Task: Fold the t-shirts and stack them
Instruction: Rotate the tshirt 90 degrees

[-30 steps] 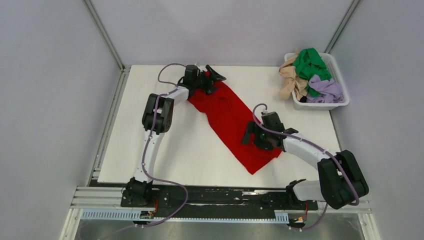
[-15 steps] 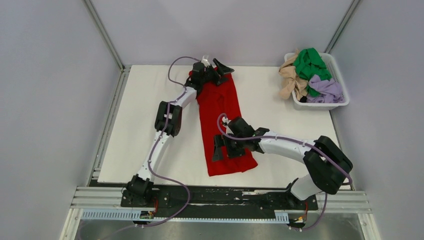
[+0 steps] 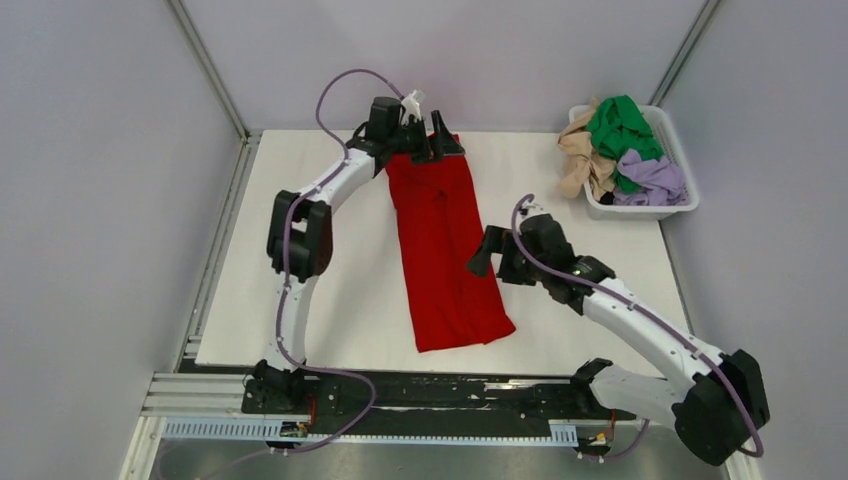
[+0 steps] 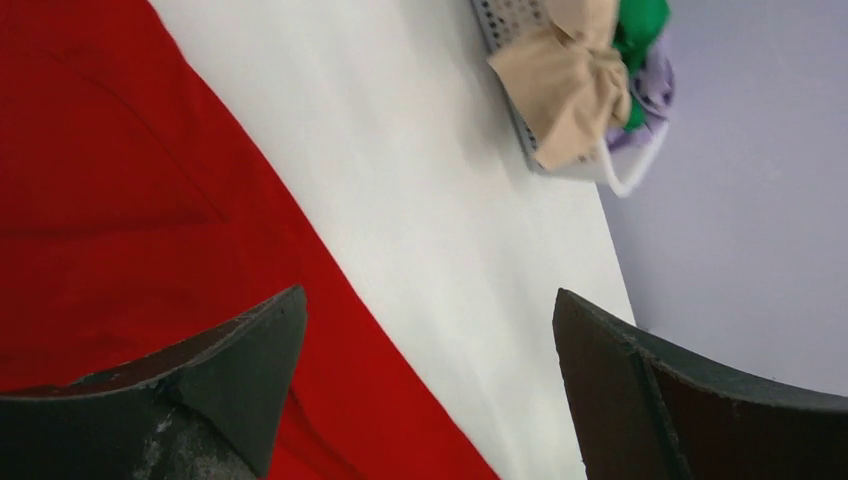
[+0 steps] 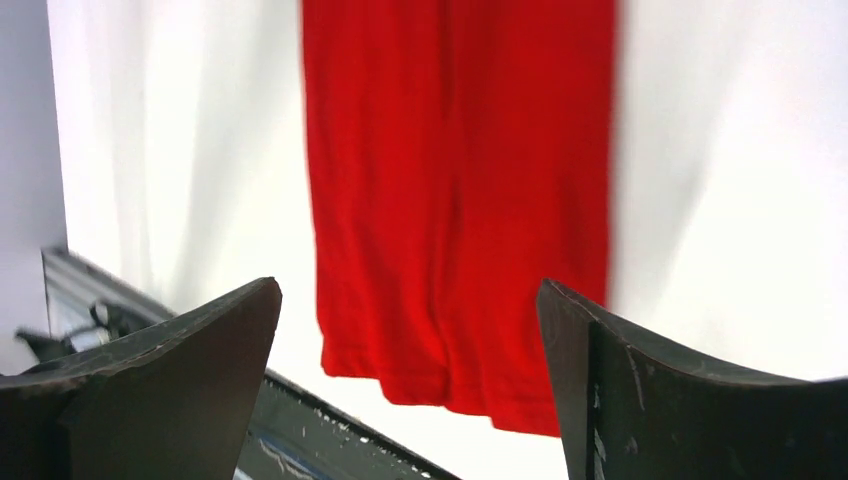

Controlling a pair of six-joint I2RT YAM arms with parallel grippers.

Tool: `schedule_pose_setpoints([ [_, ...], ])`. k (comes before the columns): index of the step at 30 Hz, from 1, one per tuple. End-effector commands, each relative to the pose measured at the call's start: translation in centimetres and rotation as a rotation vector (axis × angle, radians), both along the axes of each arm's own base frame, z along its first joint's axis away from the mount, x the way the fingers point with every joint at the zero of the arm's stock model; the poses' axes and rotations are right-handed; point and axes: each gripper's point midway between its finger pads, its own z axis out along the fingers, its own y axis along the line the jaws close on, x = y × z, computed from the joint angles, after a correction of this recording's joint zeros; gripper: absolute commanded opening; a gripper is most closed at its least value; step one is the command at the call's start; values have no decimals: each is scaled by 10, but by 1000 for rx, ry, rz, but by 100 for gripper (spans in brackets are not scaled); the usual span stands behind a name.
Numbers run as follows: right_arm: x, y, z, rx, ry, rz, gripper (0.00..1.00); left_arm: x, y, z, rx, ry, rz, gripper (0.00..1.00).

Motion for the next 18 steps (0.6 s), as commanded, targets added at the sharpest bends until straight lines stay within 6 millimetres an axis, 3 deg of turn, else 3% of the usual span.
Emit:
schedule_pose_setpoints([
  [1,-5,-55,-19,10,91,-215,100,-96,12,94,95,-189,-95,100],
  [2,-9,-62,-23,26,122,-232,100,-114,20,60,149,-117,-87,100],
  [3,-13,-68,-26,43,146,-243,100,-146,27,49,180,-77,-103,100],
  [4,-18,-74,-29,58,171,-250,100,-159,32,42,203,-54,-97,100],
  [7,-33,-78,-38,76,222,-228,100,-236,46,7,252,78,-140,100],
  [11,-50,-79,-49,70,285,-196,96,-319,67,-30,335,207,-194,100],
  [15,-61,-79,-63,58,344,-176,89,-374,84,-59,389,329,-198,100],
  [18,-63,-81,-72,38,376,-187,82,-399,85,-71,387,382,-202,100],
])
